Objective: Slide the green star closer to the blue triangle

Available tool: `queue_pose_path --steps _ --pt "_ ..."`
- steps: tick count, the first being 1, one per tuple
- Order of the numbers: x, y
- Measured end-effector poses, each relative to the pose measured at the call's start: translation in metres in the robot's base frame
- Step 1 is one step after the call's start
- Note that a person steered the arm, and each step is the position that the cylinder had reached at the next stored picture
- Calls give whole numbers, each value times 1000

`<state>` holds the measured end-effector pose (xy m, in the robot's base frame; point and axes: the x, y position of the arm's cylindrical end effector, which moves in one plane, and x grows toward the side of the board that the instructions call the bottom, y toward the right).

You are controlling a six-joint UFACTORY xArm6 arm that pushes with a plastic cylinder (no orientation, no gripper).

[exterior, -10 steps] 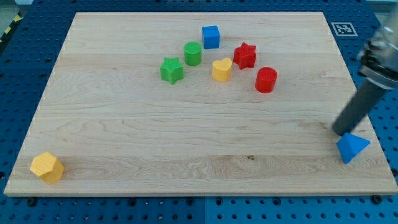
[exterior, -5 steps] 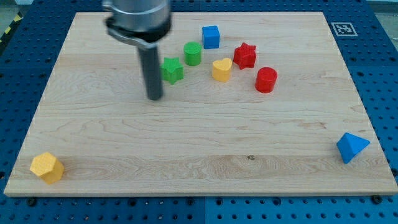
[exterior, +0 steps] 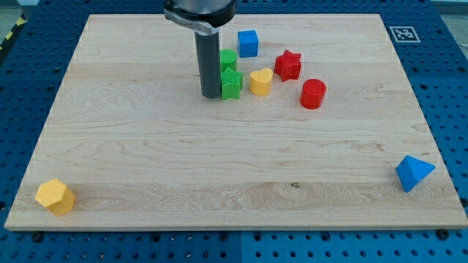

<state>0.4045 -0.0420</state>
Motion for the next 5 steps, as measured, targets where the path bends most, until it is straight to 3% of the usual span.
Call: queue_pose_path --steps 3,5 --pt "-30 -20" --pt "-11 35"
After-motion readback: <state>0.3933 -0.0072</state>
